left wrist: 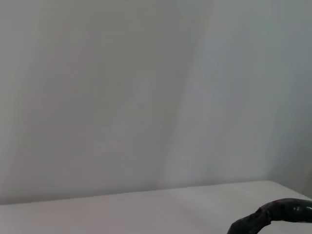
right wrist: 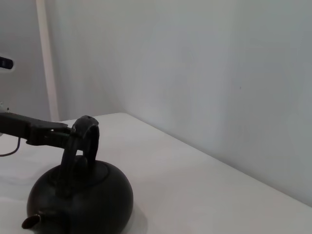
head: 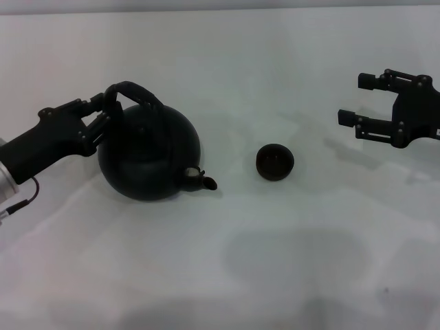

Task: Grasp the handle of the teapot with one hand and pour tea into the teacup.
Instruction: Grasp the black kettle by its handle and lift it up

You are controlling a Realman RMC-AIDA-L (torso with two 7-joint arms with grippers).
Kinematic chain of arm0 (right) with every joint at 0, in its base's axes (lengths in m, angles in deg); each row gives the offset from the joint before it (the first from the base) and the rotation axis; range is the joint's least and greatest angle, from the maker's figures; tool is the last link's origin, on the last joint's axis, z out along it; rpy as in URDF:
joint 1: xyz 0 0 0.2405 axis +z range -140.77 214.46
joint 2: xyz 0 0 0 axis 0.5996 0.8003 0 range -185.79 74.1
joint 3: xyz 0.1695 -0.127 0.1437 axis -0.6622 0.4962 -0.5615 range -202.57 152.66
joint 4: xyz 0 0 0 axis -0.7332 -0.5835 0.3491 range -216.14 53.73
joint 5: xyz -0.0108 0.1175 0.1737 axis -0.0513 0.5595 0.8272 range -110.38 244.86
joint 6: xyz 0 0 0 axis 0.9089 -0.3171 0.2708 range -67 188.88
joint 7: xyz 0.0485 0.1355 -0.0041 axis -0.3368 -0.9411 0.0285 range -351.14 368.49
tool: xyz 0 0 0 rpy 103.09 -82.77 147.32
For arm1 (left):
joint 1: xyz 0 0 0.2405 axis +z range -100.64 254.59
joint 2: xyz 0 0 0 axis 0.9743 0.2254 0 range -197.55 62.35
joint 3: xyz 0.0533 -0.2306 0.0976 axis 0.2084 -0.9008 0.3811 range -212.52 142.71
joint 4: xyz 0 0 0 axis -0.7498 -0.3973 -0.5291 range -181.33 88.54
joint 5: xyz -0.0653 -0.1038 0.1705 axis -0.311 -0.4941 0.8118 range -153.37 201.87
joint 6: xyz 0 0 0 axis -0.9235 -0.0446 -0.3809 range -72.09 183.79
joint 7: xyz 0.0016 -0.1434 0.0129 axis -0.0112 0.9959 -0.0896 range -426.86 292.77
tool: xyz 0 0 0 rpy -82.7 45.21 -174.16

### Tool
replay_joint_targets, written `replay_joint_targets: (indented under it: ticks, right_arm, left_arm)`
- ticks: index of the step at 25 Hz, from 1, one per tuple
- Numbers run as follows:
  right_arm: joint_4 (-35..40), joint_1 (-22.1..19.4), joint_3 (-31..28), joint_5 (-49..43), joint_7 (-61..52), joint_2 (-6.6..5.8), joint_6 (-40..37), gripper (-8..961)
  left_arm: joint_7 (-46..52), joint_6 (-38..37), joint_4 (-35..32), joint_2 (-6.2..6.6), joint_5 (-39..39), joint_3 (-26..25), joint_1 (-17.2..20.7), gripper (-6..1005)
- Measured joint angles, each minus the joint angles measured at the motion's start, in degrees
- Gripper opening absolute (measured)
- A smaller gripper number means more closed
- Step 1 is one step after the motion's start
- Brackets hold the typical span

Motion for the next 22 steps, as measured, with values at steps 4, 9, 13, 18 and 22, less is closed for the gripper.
replay_joint_targets:
  ticks: [4,9,13,18,22]
  right_arm:
    - [0.0,0.0,-0.06,0.0,0.0,0.0,-0.13,778]
    - [0.0,0.0,-0.16,0.0,0.0,0.0,-0.2,778]
    - [0.01,0.0,-0.31,0.0,0.0,0.0,-0.22,778]
    - [0.01,0.0,-0.34,0.07,0.0,0.0,-0.26,778]
    - [0.04,0.0,-0.22,0.14,0.0,0.0,-0.27,778]
  left_arm:
    - [0.67,0.41,-1.32,0.08,1.12,-0.24,-0.03,327]
    - [1.29,1.79,-1.95,0.25,1.2,-0.32,-0.07,318]
    - [1.36,2.29,-2.45,0.26,1.22,-0.18,-0.13,311]
    - [2.17,2.69,-2.7,0.03,1.22,-0.2,-0.12,272]
    - [2.71,2.95,-3.56,-0.07,1.35,-0.01,-0.1,146]
